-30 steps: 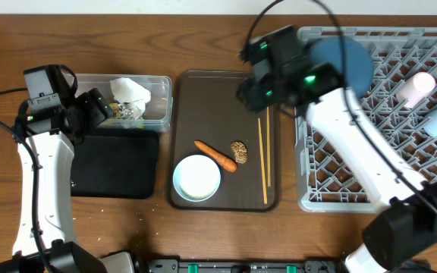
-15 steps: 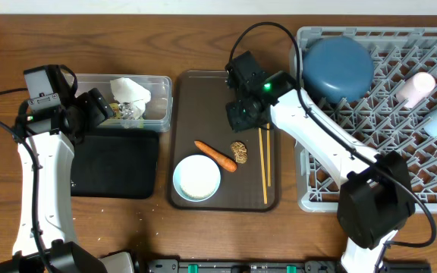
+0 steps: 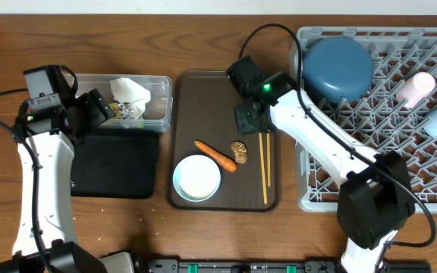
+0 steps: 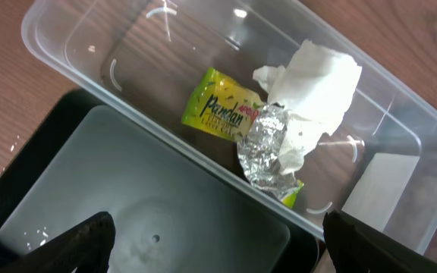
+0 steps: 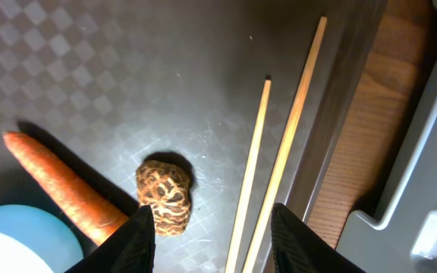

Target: Sort waste into correct bins and load items into the dishwasher rack

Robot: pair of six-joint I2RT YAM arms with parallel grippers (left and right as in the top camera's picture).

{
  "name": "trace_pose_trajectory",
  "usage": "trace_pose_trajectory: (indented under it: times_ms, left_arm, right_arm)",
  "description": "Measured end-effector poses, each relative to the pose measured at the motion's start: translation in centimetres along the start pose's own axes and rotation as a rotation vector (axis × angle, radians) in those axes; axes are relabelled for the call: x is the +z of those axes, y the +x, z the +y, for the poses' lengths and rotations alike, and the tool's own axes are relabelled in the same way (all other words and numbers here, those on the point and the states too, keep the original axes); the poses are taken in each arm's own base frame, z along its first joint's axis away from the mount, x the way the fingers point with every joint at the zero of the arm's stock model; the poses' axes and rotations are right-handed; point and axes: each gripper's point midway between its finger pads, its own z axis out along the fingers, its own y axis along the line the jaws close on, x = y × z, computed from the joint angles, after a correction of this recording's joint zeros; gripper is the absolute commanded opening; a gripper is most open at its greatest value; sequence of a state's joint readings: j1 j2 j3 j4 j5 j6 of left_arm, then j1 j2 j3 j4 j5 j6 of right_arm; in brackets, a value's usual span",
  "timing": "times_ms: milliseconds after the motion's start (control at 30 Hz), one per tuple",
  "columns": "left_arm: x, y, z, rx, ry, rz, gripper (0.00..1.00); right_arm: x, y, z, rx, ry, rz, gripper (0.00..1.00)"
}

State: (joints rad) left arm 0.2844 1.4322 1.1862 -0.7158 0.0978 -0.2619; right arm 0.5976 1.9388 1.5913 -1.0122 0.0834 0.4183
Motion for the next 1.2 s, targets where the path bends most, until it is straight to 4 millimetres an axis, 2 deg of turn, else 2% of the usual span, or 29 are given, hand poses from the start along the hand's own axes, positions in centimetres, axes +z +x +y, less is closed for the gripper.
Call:
trace_pose_trajectory:
  times_ms: [233,400,567,733,833,967,1033,1100,1133,1200]
  left_arm:
    - [0.0,0.1,0.1,0.0,-0.002,0.006,0.88]
    - [0.0,0.2,0.1,-0.001,-0.002,0.007,0.88]
    - [0.0,0.2,-0.1,0.0,0.009,0.01,0.88]
    - [0.0,0.8,-1.8,0.052,0.047,0.023,0.88]
    - [0.0,1.7,-4.5,0.138,0.089,0.029,0.88]
    - [-0.3,3.3,-8.3,0.251,0.152,0.032,0.89]
    - [-0.6,4.5,-10.4,0.309,0.186,0.041,0.89]
    - [-0.9,5.9,-12.1,0.362,0.216,0.054,0.89]
    - [-1.1,6.8,-13.2,0.397,0.236,0.064,0.89]
    - [-1.5,8.2,-14.6,0.443,0.259,0.08,0.89]
  right_arm:
    - [2.9,3.4,-1.2,0.039,0.042,0.086,0.4]
    - [3.7,4.9,-1.0,0.027,0.052,0.119,0.4]
    - [3.8,5.0,-0.4,0.018,0.048,0.111,0.39]
    - [3.6,3.6,-0.1,0.035,0.026,0.065,0.39]
    - [2.4,1.3,-0.8,0.068,0.012,0.022,0.41]
    - [-0.6,-2.7,-3.6,0.112,-0.001,-0.062,0.49]
    - [-2.5,-4.1,-5.5,0.143,-0.002,-0.105,0.64]
    - [-4.7,-5.1,-8.0,0.182,0.003,-0.149,0.68]
    - [-6.0,-5.4,-9.8,0.211,0.01,-0.174,0.72]
    - [-7.7,-5.4,-12.2,0.26,0.023,-0.197,0.75]
